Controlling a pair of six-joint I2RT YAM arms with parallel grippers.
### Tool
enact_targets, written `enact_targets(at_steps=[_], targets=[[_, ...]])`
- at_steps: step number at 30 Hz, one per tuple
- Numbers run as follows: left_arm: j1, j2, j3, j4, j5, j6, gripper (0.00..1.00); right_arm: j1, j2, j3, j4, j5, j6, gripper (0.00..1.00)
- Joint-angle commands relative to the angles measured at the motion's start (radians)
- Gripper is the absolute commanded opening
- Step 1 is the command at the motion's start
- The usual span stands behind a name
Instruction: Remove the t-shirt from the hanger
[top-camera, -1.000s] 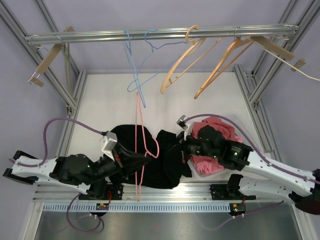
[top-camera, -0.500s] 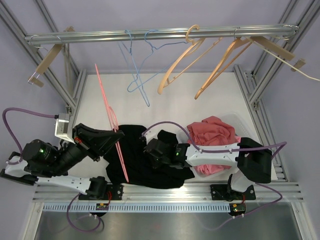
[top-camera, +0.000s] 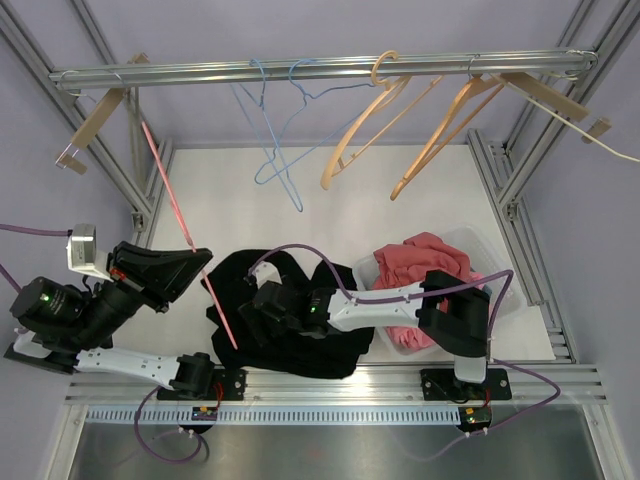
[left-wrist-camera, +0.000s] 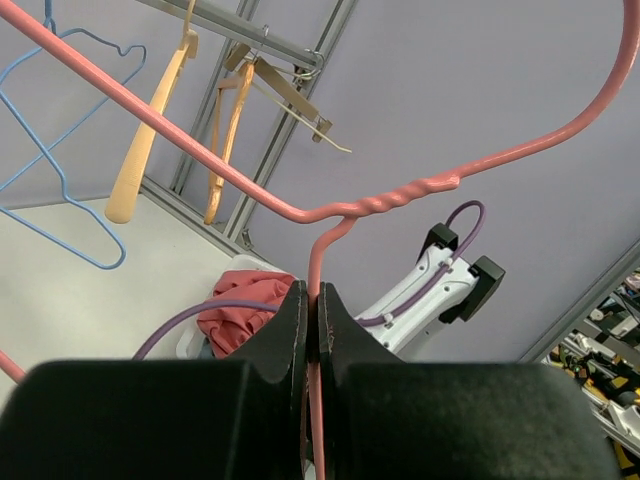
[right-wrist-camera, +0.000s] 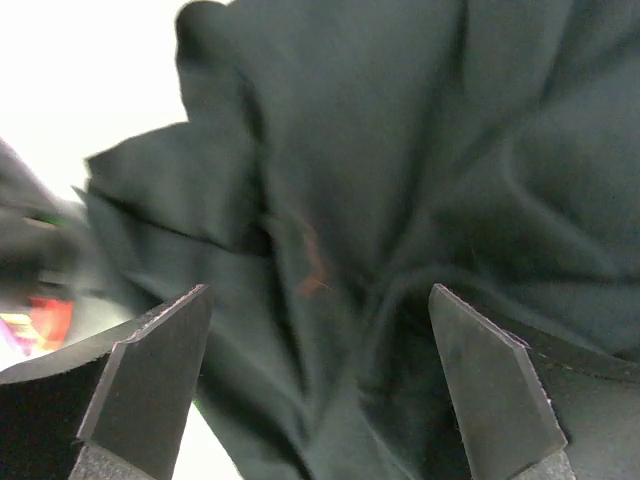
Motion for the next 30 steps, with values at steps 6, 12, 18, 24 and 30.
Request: enact_targets(at_steps=[6, 12, 18, 24, 30], targets=[[-0.004, -0.003, -0.036, 0.025, -0.022, 0.015, 0.0, 0.09, 0.001, 0.044, -0.248, 0.224, 0.057, 0.99], [-0.002, 0.009, -0.037, 0.027, -0.02, 0.004, 0.0, 0.104, 0.081, 0.054, -0.282, 0.196, 0.062, 0.97], [-0.004, 0.017, -0.013, 0.027, -0.016, 0.012, 0.0, 0.11, -0.003, -0.035, -0.158, 0.286, 0.068, 0.0], [-0.004, 0.019, -0.007, 0.036, -0.026, 0.032, 0.0, 0.156, -0.518, -0.092, -0.173, 0.451, -0.068, 0.0], [-0.004, -0.021, -0.037, 0.07, -0.017, 0.038, 0.0, 0.154, -0.866, 0.042, -0.404, 0.628, -0.147, 0.0]])
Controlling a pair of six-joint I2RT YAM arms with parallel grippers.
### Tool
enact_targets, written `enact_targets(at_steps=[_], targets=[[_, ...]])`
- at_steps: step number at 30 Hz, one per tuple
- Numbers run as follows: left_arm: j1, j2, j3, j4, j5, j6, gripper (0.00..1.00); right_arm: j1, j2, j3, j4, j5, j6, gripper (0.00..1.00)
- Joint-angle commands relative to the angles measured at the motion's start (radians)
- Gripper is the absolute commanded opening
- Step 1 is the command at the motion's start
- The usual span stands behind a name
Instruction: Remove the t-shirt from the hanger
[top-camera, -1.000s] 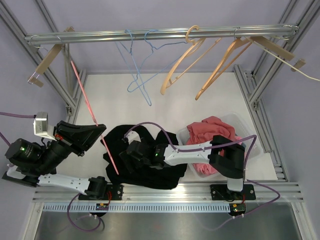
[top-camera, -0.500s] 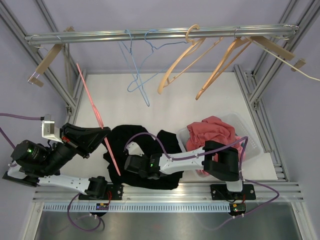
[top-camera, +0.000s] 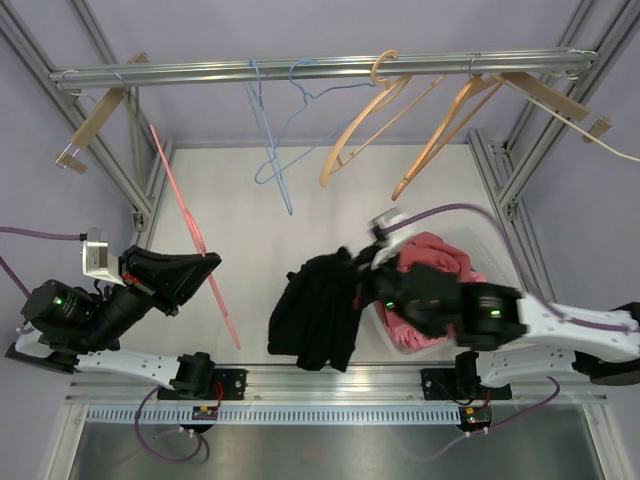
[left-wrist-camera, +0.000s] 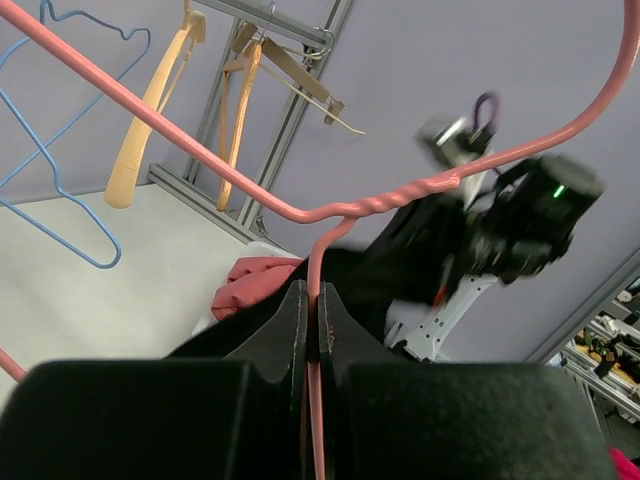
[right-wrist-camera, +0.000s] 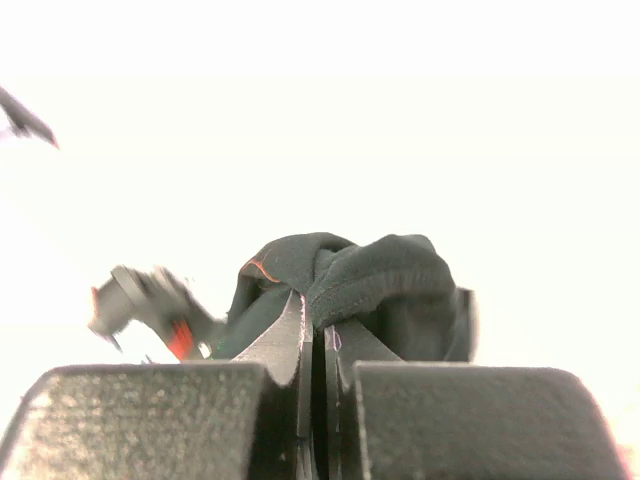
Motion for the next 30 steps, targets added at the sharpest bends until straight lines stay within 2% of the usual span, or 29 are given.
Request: enact_targets(at_steps=[1, 4, 8, 11, 12, 15, 19, 22, 27, 30], targets=[[-0.004, -0.028, -0.001, 0.083, -0.008, 0.019, 0.0, -0.001, -0.115, 0.094, -0.121, 0.212, -0.081, 0.0], [-0.004, -0.031, -0.007, 0.087, -0.002, 0.02, 0.0, -0.002, -0.195, 0.163, -0.127, 0.256, -0.156, 0.0], [-0.004, -0.02, 0.002, 0.087, 0.009, 0.022, 0.0, -0.036, -0.22, 0.226, -0.167, 0.318, -0.232, 0.0], [-0.002, -0.005, 0.014, 0.086, 0.013, 0.027, 0.0, -0.151, -0.214, 0.24, -0.222, 0.303, -0.255, 0.0], [-0.004, 0.003, 0.017, 0.086, 0.013, 0.028, 0.0, -0.267, -0.212, 0.248, -0.251, 0.23, -0.256, 0.0], [-0.004, 0.014, 0.02, 0.087, 0.013, 0.031, 0.0, -0.472, -0.201, 0.263, -0.264, 0.103, -0.276, 0.0], [-0.004, 0.024, 0.025, 0.087, 0.009, 0.034, 0.0, -0.596, -0.184, 0.298, -0.253, 0.065, -0.308, 0.0], [-0.004, 0.029, 0.032, 0.087, 0.007, 0.039, 0.0, -0.646, -0.174, 0.375, -0.255, 0.076, -0.331, 0.0], [-0.004, 0.04, 0.042, 0.087, 0.012, 0.047, 0.0, -0.65, -0.126, 0.55, -0.313, 0.11, -0.379, 0.0], [-0.004, 0.038, 0.04, 0.086, 0.012, 0.047, 0.0, -0.65, -0.121, 0.536, -0.341, 0.114, -0.368, 0.0]])
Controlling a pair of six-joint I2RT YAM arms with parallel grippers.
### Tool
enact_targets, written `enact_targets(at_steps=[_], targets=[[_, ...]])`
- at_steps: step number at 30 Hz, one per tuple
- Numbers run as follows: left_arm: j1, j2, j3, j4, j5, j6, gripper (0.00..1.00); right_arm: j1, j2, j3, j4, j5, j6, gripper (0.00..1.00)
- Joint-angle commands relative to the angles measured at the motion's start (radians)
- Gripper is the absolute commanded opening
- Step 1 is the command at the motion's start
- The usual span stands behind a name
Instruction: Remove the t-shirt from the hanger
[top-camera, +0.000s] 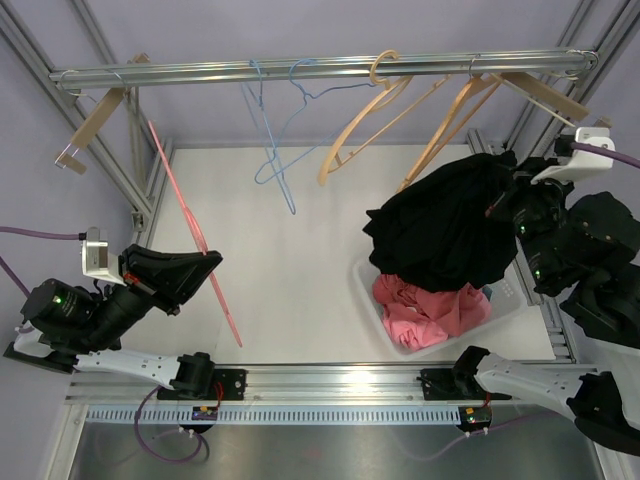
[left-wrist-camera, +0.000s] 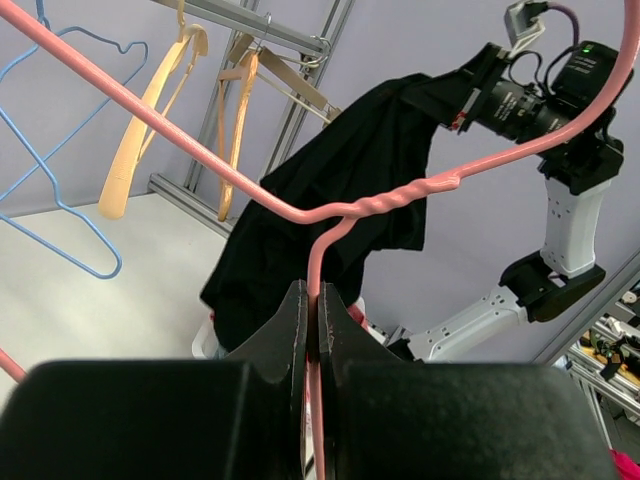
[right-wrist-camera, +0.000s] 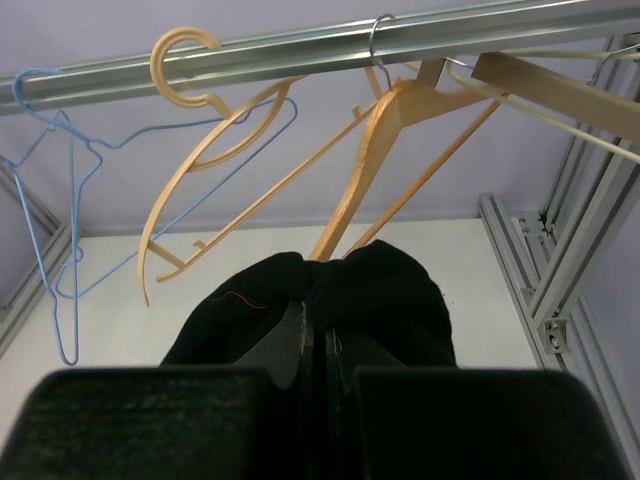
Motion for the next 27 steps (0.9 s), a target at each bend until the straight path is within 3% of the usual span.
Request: enact_targets(at_steps=[1, 7, 13, 17, 23, 27], targets=[[-0.004, 0.015, 0.029, 0.055, 0.004, 0.016, 0.0, -0.013, -0.004, 0.001, -0.011, 0.021, -0.039, 0.0], [-0.002, 0.004, 0.022, 0.053, -0.001, 0.009, 0.0, -0.047, -0.109, -0.265, 0.013, 0.067, 0.079, 0.0], [-0.004, 0.013, 0.04, 0.055, -0.017, 0.018, 0.0, -0.056, -0.207, -0.634, 0.01, 0.047, 0.355, 0.0], [-0.004, 0.038, 0.065, 0.055, -0.045, 0.042, 0.0, -0.059, -0.256, -0.893, 0.037, -0.05, 0.523, 0.0], [-0.004, 0.093, 0.094, 0.101, -0.091, 0.099, 0.0, -0.058, -0.141, -1.097, 0.181, -0.211, 0.684, 0.0], [-0.004, 0.084, 0.06, 0.176, -0.093, 0.099, 0.0, -0.059, -0.162, -1.174, 0.266, -0.266, 0.725, 0.0]])
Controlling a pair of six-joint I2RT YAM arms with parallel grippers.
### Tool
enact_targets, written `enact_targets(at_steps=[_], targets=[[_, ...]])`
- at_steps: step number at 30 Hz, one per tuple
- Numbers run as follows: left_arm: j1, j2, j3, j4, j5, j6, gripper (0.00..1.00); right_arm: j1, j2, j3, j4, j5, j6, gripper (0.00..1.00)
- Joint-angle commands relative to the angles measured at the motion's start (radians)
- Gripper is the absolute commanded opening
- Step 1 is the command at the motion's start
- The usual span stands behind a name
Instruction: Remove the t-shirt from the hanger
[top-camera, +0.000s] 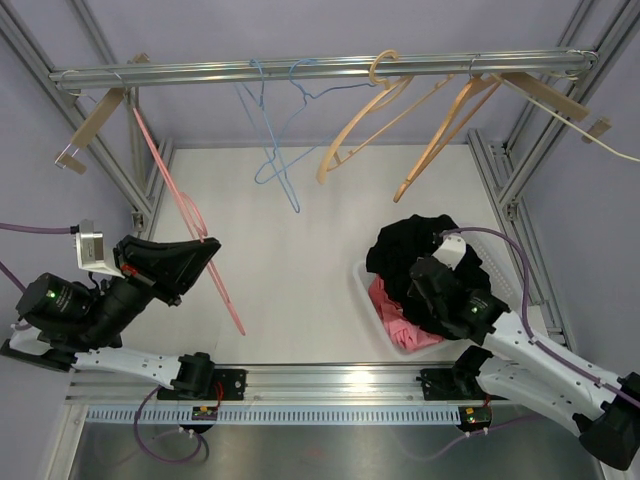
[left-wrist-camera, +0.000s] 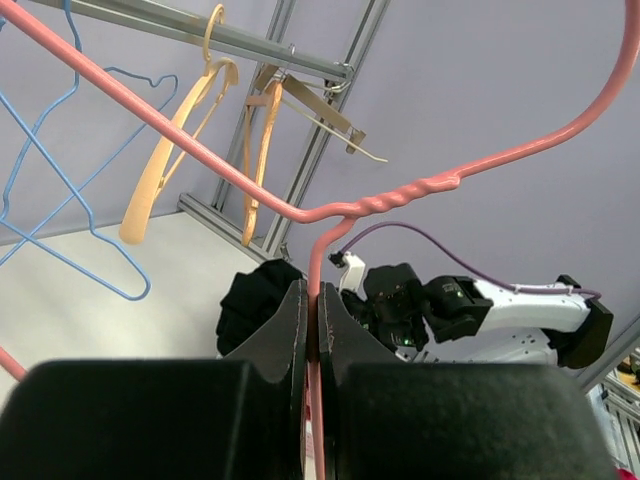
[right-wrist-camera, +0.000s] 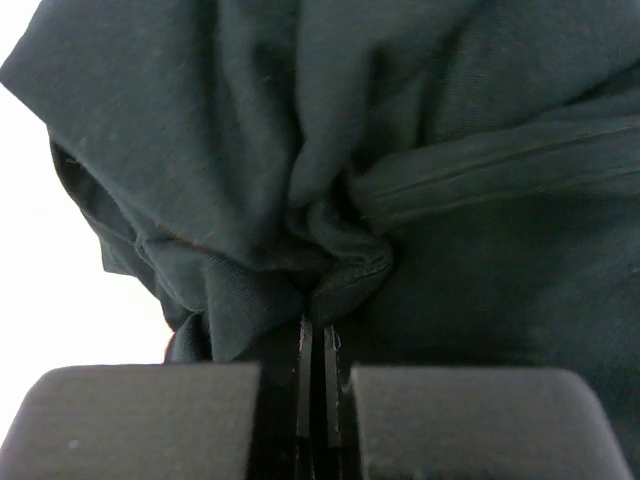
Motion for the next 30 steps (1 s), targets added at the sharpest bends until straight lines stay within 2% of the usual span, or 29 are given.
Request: enact_targets(at_steps=[1, 4, 5, 8, 9, 12, 14, 15, 16, 18, 23, 24, 26, 27, 29, 30], targets=[[-0.004, 0.002, -0.018, 0.164, -0.029, 0.024, 0.0, -0.004, -0.039, -0.053, 0.069, -0.112, 0.105, 0.05], [-0.004, 0.025, -0.03, 0.209, -0.015, 0.024, 0.0, -0.006, -0.171, -0.027, -0.012, -0.111, 0.068, 0.35], [-0.004, 0.041, -0.03, 0.232, -0.012, 0.029, 0.0, -0.004, -0.232, 0.006, -0.066, -0.111, 0.059, 0.59], [-0.004, 0.141, -0.001, 0.268, -0.004, 0.043, 0.0, -0.004, -0.301, 0.099, -0.176, -0.132, 0.03, 0.86], [-0.004, 0.165, 0.012, 0.278, 0.008, 0.044, 0.0, -0.004, -0.311, 0.12, -0.199, -0.138, 0.025, 0.91], [0.041, 0.279, 0.055, 0.292, 0.031, 0.074, 0.0, -0.004, -0.346, 0.175, -0.233, -0.179, 0.002, 0.93], [0.14, 0.38, 0.13, 0.202, 0.121, -0.029, 0.0, -0.004, -0.369, 0.195, -0.23, -0.195, -0.016, 0.93], [0.303, 0.412, 0.157, 0.173, 0.276, -0.081, 0.0, -0.004, -0.372, 0.2, -0.229, -0.195, -0.024, 0.94], [0.403, 0.464, 0.192, 0.118, 0.37, -0.195, 0.0, -0.004, -0.372, 0.209, -0.229, -0.195, -0.036, 0.94], [0.606, 0.494, 0.203, 0.116, 0.565, -0.271, 0.0, -0.004, -0.363, 0.217, -0.227, -0.199, -0.049, 0.95], [0.768, 0.489, 0.227, 0.114, 0.693, -0.394, 0.0, -0.006, -0.349, 0.222, -0.223, -0.212, -0.078, 0.95], [0.856, 0.473, 0.232, 0.102, 0.757, -0.429, 0.0, -0.004, -0.352, 0.222, -0.221, -0.212, -0.084, 0.95], [0.945, 0.454, 0.218, 0.081, 0.83, -0.532, 0.0, -0.004, -0.354, 0.22, -0.207, -0.215, -0.096, 0.95], [1.037, 0.451, 0.224, 0.058, 0.888, -0.558, 0.0, -0.004, -0.355, 0.217, -0.2, -0.218, -0.101, 0.95], [1.151, 0.468, 0.243, 0.024, 1.0, -0.65, 0.0, -0.006, -0.357, 0.209, -0.181, -0.23, -0.11, 0.95], [1.291, 0.485, 0.226, 0.048, 1.164, -0.701, 0.0, -0.004, -0.355, 0.208, -0.175, -0.235, -0.112, 0.95]])
